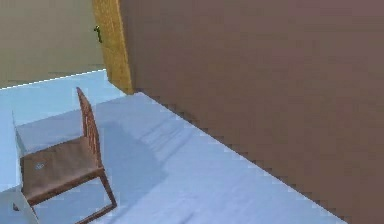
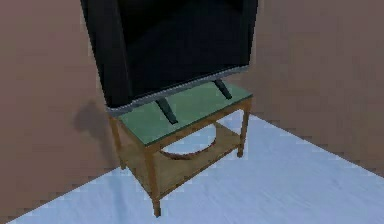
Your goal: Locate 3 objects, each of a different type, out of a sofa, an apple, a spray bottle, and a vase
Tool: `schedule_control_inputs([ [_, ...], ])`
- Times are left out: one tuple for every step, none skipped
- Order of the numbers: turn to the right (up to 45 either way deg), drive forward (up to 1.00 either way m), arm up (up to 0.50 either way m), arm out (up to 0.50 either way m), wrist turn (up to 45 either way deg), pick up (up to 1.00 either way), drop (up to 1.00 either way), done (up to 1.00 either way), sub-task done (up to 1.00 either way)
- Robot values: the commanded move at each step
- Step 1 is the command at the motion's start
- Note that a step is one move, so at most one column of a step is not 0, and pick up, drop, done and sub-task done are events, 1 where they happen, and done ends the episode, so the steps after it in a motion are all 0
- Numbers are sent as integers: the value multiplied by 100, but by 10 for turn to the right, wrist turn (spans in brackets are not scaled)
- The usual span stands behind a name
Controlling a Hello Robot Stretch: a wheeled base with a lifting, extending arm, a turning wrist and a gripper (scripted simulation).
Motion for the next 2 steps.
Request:
schedule_control_inputs([
  [0, 100, 0, 0, 0, 0, 0, 0, 0],
  [120, 0, 0, 0, 0, 0, 0, 0, 0],
])
